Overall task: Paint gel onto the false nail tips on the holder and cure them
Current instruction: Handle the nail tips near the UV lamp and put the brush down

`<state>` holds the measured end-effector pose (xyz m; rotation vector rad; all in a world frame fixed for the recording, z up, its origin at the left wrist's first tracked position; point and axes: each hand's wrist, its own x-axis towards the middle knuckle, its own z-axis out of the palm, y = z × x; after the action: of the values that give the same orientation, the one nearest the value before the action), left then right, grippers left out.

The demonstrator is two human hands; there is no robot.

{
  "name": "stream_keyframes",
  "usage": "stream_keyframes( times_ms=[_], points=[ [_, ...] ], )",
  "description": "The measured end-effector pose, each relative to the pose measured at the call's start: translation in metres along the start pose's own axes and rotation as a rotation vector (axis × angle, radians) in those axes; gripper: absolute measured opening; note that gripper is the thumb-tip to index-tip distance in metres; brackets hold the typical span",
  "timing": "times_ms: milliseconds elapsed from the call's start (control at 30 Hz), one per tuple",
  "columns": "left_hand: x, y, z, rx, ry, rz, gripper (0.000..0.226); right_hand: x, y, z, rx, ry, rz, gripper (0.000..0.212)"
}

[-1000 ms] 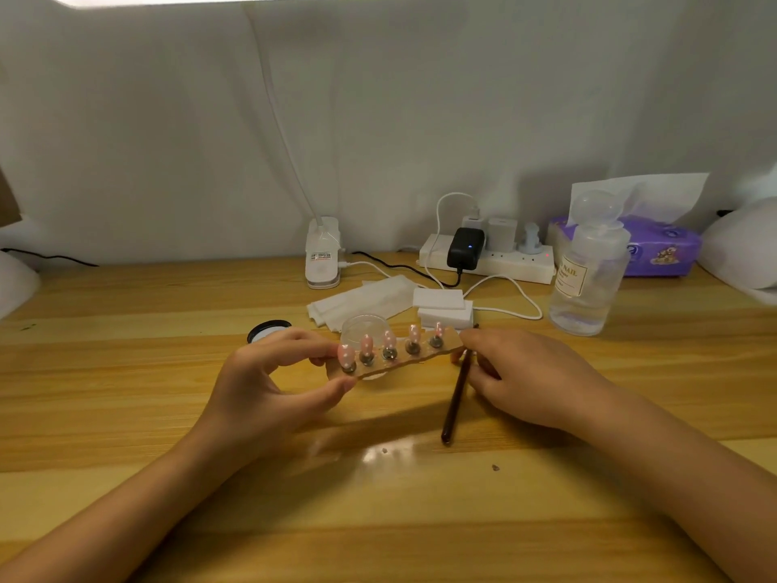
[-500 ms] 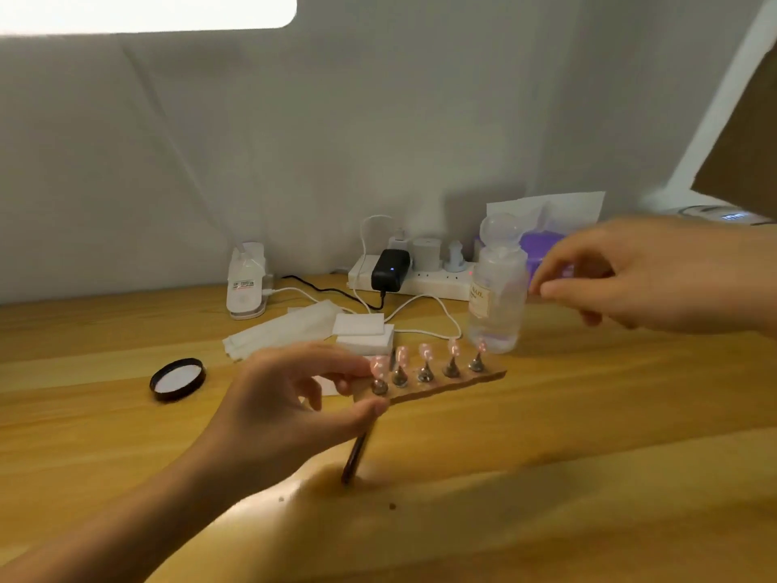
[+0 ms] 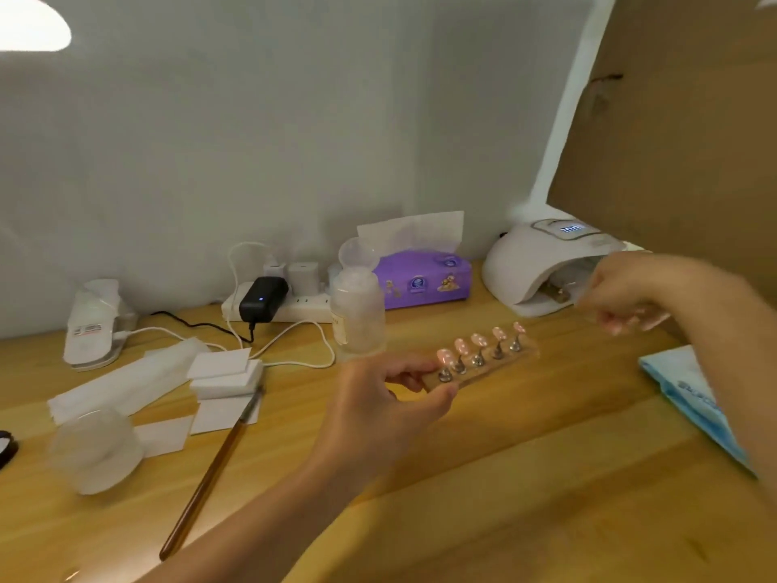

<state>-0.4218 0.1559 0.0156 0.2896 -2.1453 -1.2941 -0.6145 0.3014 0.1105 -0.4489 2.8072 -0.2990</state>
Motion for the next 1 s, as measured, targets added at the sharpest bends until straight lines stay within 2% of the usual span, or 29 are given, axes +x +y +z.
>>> stream_keyframes(
  times_ms=[167,300,367,433,533,700,767,867,1000],
  points=[
    [0.02,-0.011,0.027,-0.063,0.048,-0.031,0.049,0.049,0.022,0.032,0.133,0.202,-0.032,0.03],
    [0.034,-0.015,0.04,-0.086,0.05,-0.08,0.033,0.077,0.032,0.042,0.335,0.257,0.011,0.045],
    [0.04,-0.018,0.044,-0.116,0.056,-0.109,0.03,0.088,0.033,0.044,0.393,0.275,0.026,0.057],
    [0.045,-0.021,0.047,-0.138,0.064,-0.126,0.03,0.099,0.034,0.045,0.417,0.265,0.009,0.058],
    [0.051,-0.028,0.05,-0.151,0.083,-0.141,0.028,0.115,0.032,0.05,0.391,0.259,-0.021,0.05],
    [0.056,-0.037,0.054,-0.176,0.102,-0.154,0.024,0.119,0.03,0.055,0.332,0.368,-0.146,0.026],
    [0.058,-0.038,0.055,-0.183,0.093,-0.153,0.026,0.117,0.031,0.052,0.28,0.392,-0.137,0.028],
    [0.061,-0.038,0.058,-0.187,0.066,-0.146,0.026,0.112,0.037,0.039,0.195,0.413,-0.107,0.048],
    [0.064,-0.039,0.061,-0.195,0.068,-0.137,0.022,0.098,0.049,0.016,0.042,0.393,-0.063,0.04]
  ],
)
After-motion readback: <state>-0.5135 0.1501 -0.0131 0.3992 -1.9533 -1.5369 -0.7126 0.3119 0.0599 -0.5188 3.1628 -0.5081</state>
